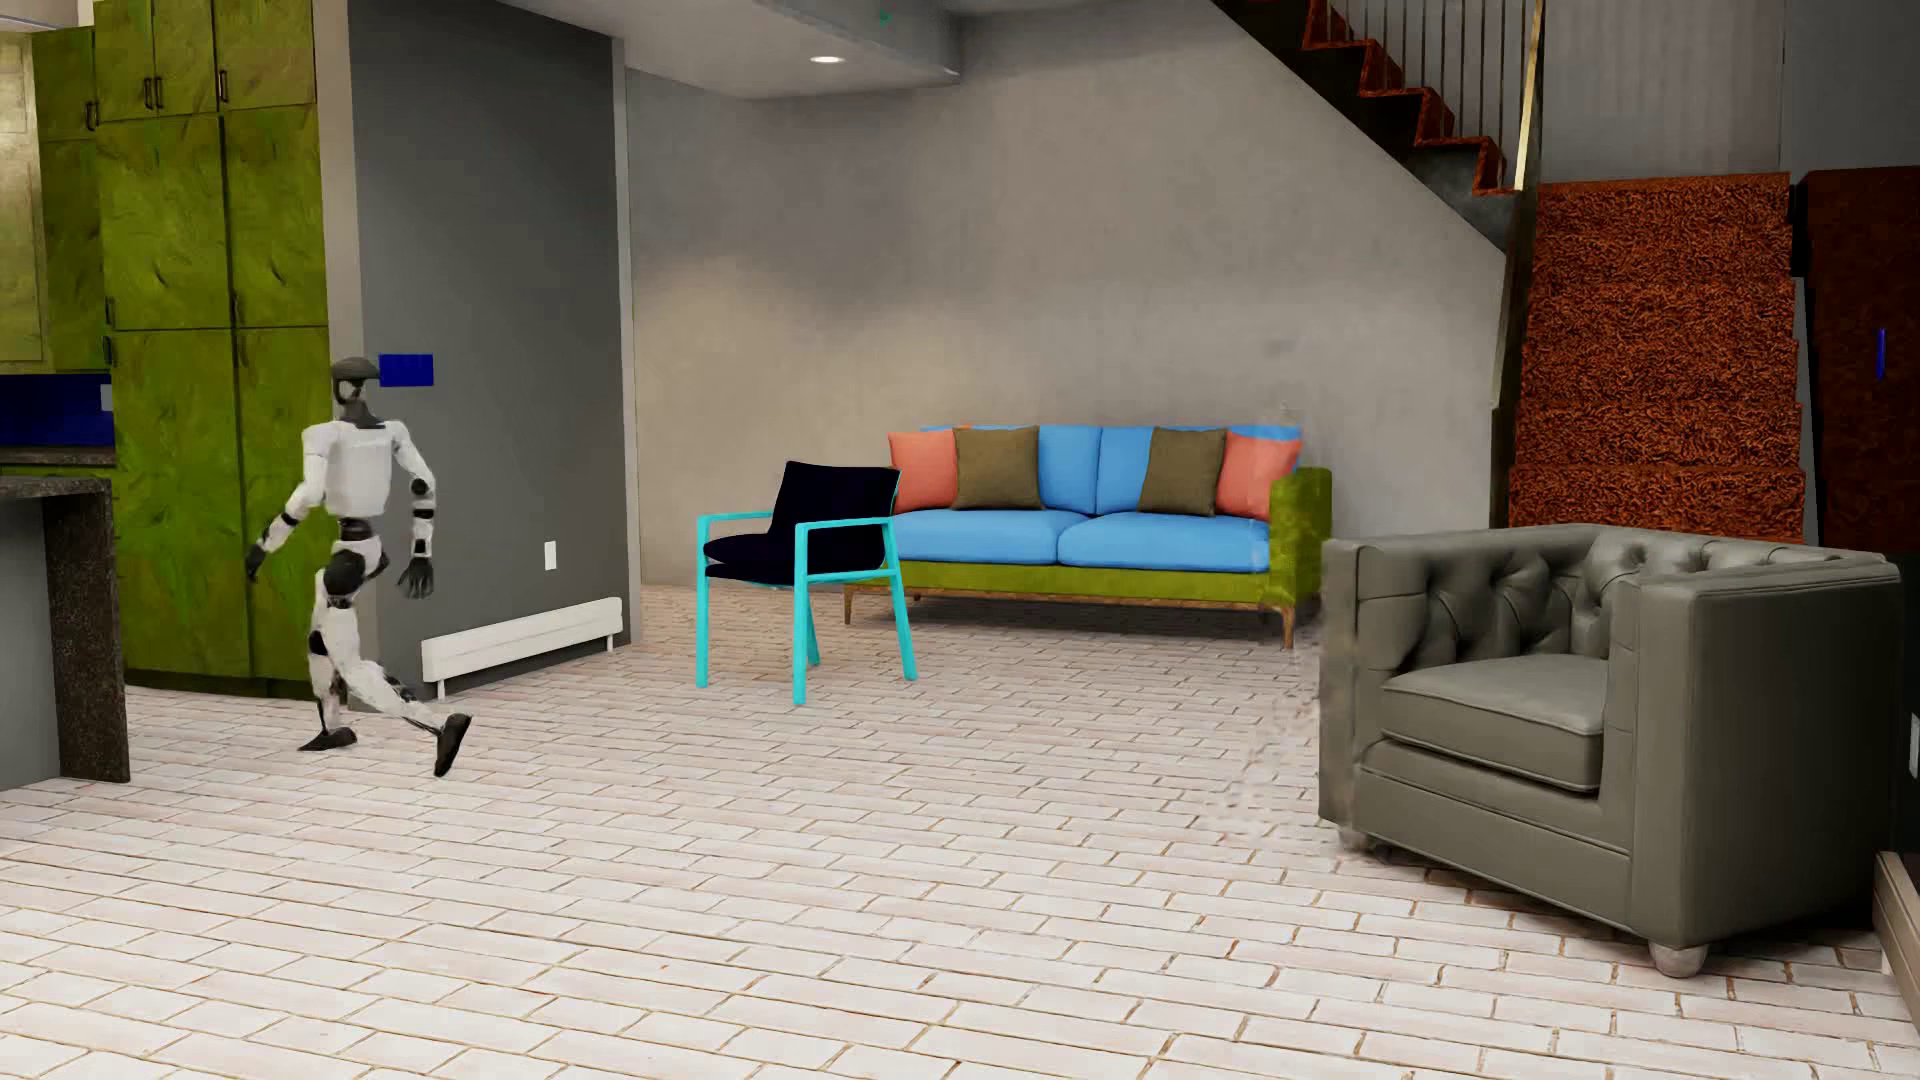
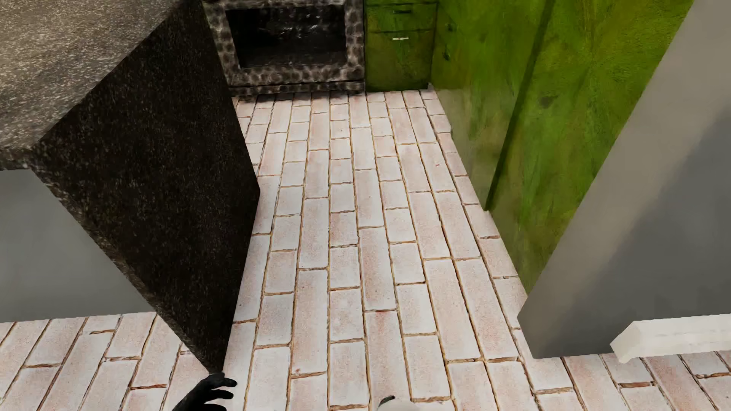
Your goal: Walk to the dark armchair
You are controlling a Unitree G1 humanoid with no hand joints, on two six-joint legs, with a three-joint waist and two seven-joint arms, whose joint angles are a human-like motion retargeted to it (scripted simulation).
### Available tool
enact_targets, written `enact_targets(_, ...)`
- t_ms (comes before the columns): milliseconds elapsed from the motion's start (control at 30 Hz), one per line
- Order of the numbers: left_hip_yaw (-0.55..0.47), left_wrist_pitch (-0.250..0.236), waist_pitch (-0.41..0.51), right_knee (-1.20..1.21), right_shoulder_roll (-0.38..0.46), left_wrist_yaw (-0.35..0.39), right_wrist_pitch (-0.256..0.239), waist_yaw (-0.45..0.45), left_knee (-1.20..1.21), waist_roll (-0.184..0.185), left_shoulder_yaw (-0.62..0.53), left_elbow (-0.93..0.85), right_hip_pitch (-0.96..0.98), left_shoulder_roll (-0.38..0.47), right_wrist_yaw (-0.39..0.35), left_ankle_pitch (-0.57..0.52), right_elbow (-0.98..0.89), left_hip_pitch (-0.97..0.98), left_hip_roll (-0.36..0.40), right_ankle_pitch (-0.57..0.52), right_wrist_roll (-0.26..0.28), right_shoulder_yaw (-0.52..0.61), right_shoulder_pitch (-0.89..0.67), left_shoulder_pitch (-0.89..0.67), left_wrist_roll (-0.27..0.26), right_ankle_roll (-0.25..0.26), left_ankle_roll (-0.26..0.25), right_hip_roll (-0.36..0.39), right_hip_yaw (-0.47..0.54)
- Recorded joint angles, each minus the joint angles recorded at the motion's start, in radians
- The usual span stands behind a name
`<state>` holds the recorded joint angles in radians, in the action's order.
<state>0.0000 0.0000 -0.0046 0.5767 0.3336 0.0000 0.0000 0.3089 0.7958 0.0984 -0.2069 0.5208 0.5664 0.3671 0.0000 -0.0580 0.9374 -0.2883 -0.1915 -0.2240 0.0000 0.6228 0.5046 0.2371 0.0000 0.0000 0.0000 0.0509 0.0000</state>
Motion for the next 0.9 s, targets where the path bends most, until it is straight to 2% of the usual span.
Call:
enact_targets(33, 0.0, 0.0, 0.013, 0.088, -0.005, 0.0, 0.0, -0.036, 0.167, 0.023, -0.02, 0.073, -0.017, -0.014, 0.0, -0.144, 0.024, 0.035, -0.046, -0.097, 0.0, 0.012, -0.001, 0.024, 0.0, 0.0, 0.0, 0.059, 0.0)
enact_targets(67, 0.0, 0.0, 0.026, 0.135, -0.008, 0.0, 0.0, -0.085, 0.355, 0.029, -0.048, 0.135, -0.044, -0.028, 0.0, -0.147, 0.035, 0.123, -0.048, -0.103, 0.0, 0.018, -0.03, 0.037, 0.0, 0.0, 0.0, 0.114, 0.0)
enact_targets(133, 0.0, 0.0, 0.064, 0.088, -0.008, 0.0, 0.0, -0.185, 0.572, 0.02, -0.17, 0.27, -0.244, -0.034, 0.0, 0.187, 0.018, 0.274, -0.024, 0.006, 0.0, 0.022, -0.095, 0.052, 0.0, 0.0, 0.0, 0.178, 0.0)
enact_targets(167, 0.0, 0.0, 0.062, 0.064, -0.001, 0.0, 0.0, -0.25, 0.579, 0.006, -0.207, 0.323, -0.325, -0.034, 0.0, 0.298, -0.023, 0.361, 0.002, 0.078, 0.0, 0.008, -0.124, 0.073, 0.0, 0.0, 0.0, 0.188, 0.0)
enact_targets(233, 0.0, 0.0, 0.062, 0.021, 0.02, 0.0, 0.0, -0.376, 0.366, -0.018, -0.227, 0.393, -0.481, -0.036, 0.0, 0.379, -0.153, 0.485, 0.03, 0.217, 0.0, -0.061, -0.162, 0.135, 0.0, 0.0, 0.0, 0.187, 0.0)
enact_targets(300, 0.0, 0.0, 0.048, 0.019, 0.046, 0.0, 0.0, -0.46, 0.036, -0.038, -0.241, 0.421, -0.577, -0.036, 0.0, 0.31, -0.323, 0.565, 0.028, 0.321, 0.0, -0.149, -0.185, 0.206, 0.0, 0.0, 0.0, 0.168, 0.0)
enact_targets(367, 0.0, 0.0, 0.023, 0.052, 0.054, 0.0, 0.0, -0.5, -0.26, -0.022, -0.226, 0.417, -0.627, -0.049, 0.0, 0.246, -0.445, 0.626, -0.008, 0.41, 0.0, -0.253, -0.207, 0.273, 0.0, 0.0, 0.0, 0.162, 0.0)
enact_targets(400, 0.0, 0.0, 0.008, 0.067, 0.06, 0.0, 0.0, -0.513, -0.328, -0.017, -0.231, 0.405, -0.65, -0.056, 0.0, 0.25, -0.489, 0.65, -0.032, 0.451, 0.0, -0.285, -0.22, 0.306, 0.0, 0.0, 0.0, 0.134, 0.0)
enact_targets(467, 0.0, 0.0, 0.006, 0.106, 0.06, 0.0, 0.0, -0.549, -0.307, -0.01, -0.265, 0.383, -0.737, -0.061, 0.0, 0.279, -0.514, 0.648, -0.071, 0.509, 0.0, -0.314, -0.229, 0.36, 0.0, 0.0, 0.0, 0.065, 0.0)
enact_targets(500, 0.0, 0.0, 0.007, 0.127, 0.057, 0.0, 0.0, -0.575, -0.262, -0.01, -0.289, 0.377, -0.775, -0.058, 0.0, 0.22, -0.511, 0.643, -0.072, 0.508, 0.0, -0.324, -0.215, 0.371, 0.0, 0.0, 0.0, 0.018, 0.0)
enact_targets(533, 0.0, 0.0, -0.017, 0.147, 0.051, 0.0, 0.0, -0.586, -0.167, -0.004, -0.316, 0.39, -0.782, -0.059, 0.0, 0.097, -0.489, 0.689, -0.078, 0.49, 0.0, -0.315, -0.199, 0.367, 0.0, 0.0, 0.0, -0.015, 0.0)
enact_targets(567, 0.0, 0.0, -0.022, 0.192, 0.021, 0.0, 0.0, -0.584, -0.076, -0.019, -0.327, 0.414, -0.779, -0.072, 0.0, 0.021, -0.455, 0.702, -0.061, 0.453, 0.0, -0.364, -0.166, 0.355, 0.0, 0.0, 0.0, -0.074, 0.0)
enact_targets(633, 0.0, 0.0, 0.004, 0.307, -0.011, 0.0, 0.0, -0.562, 0.038, -0.026, -0.318, 0.467, -0.751, -0.061, 0.0, 0.085, -0.245, 0.697, -0.046, 0.313, 0.0, -0.289, -0.197, 0.279, 0.0, 0.0, 0.0, -0.103, 0.0)
enact_targets(700, 0.0, 0.0, 0.027, 0.369, -0.002, 0.0, 0.0, -0.556, 0.041, -0.031, -0.301, 0.407, -0.657, -0.047, 0.0, 0.184, -0.097, 0.625, -0.037, 0.09, 0.0, -0.164, -0.215, 0.221, 0.0, 0.0, 0.0, -0.131, 0.0)
enact_targets(767, 0.0, 0.0, 0.046, 0.304, 0.008, 0.0, 0.0, -0.497, 0.01, -0.024, -0.254, 0.307, -0.603, -0.012, 0.0, 0.225, -0.03, 0.558, -0.045, -0.029, 0.0, -0.131, -0.188, 0.183, 0.0, 0.0, 0.0, -0.123, 0.0)
enact_targets(833, 0.0, 0.0, 0.043, 0.298, 0.035, 0.0, 0.0, -0.474, -0.015, -0.032, -0.156, 0.219, -0.529, 0.025, 0.0, 0.262, -0.035, 0.512, -0.034, -0.287, 0.0, -0.16, -0.129, 0.159, 0.0, 0.0, 0.0, -0.132, 0.0)
enact_targets(900, 0.0, 0.0, 0.041, 0.256, 0.061, 0.0, 0.0, -0.465, -0.03, -0.046, -0.011, 0.194, -0.512, 0.044, 0.0, 0.294, -0.05, 0.461, -0.024, -0.3, 0.0, -0.172, -0.102, 0.153, 0.0, 0.0, 0.0, -0.148, 0.0)
